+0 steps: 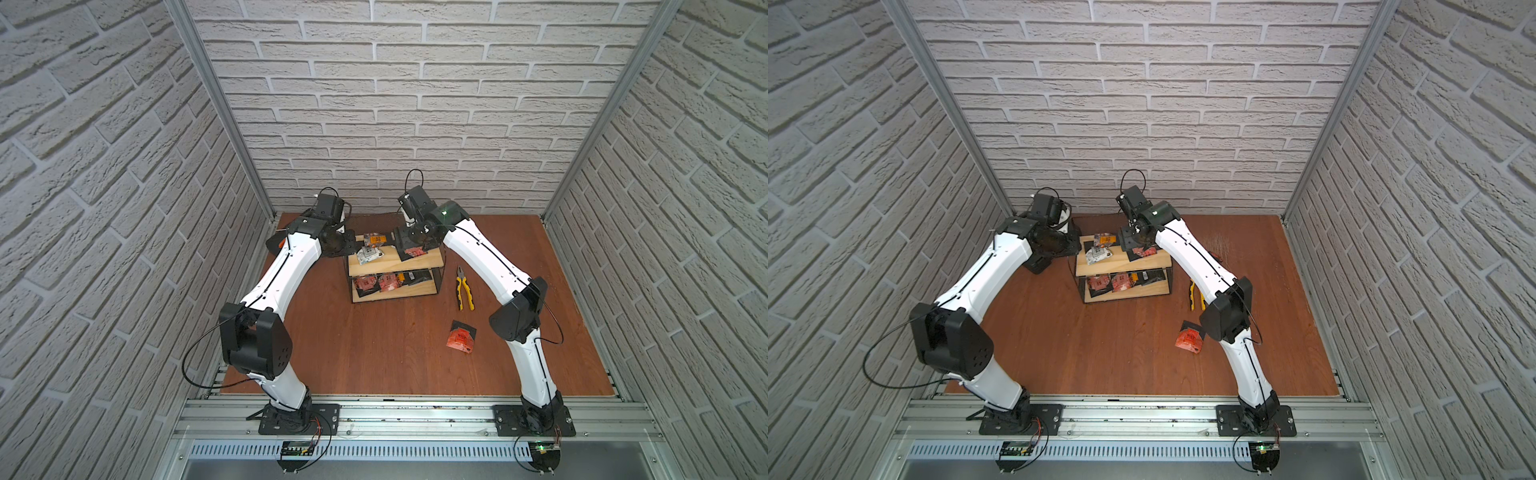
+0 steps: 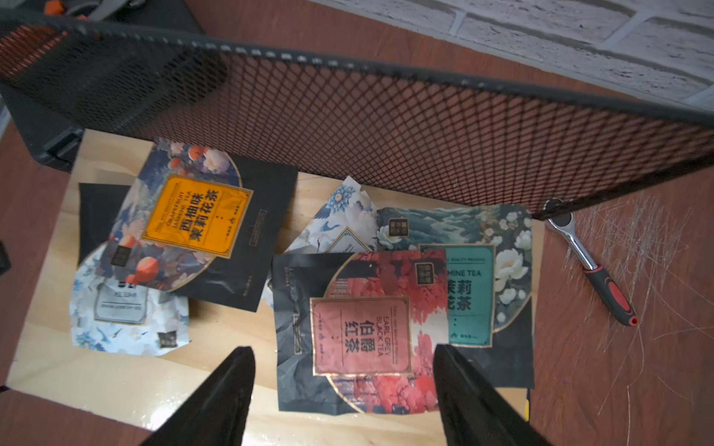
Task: Remove the tea bags from the shelf
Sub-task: Pick up the tea bag from the shelf.
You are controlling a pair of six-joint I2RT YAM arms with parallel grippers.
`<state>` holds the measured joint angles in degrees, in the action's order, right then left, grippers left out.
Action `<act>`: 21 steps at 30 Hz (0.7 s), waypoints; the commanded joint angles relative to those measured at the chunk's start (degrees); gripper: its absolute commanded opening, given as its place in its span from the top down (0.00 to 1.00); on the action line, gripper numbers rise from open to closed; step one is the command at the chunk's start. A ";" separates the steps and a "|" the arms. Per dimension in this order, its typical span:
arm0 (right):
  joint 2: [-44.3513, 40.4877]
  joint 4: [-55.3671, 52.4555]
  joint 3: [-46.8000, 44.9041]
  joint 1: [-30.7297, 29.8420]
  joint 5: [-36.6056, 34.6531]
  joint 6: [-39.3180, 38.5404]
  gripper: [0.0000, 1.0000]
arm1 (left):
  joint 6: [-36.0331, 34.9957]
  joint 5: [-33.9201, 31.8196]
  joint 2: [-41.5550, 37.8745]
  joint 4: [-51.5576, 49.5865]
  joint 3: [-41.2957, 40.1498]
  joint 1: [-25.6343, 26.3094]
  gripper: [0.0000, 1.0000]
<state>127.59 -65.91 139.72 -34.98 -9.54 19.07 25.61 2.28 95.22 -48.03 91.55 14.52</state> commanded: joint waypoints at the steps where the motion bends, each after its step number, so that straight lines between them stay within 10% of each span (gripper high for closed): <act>1: 1.22 -0.84 0.98 -0.62 1.32 -1.99 0.20 | -0.38 0.44 1.26 0.82 1.21 -0.23 0.65; 21: 2.03 -3.59 -6.39 -1.24 -0.30 -1.54 0.31 | -0.47 0.62 1.81 0.68 1.97 -0.41 0.65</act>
<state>129.62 -65.71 136.49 -35.90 -9.41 17.04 25.56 2.66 95.77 -48.42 92.44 14.41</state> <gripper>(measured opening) 0.701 0.351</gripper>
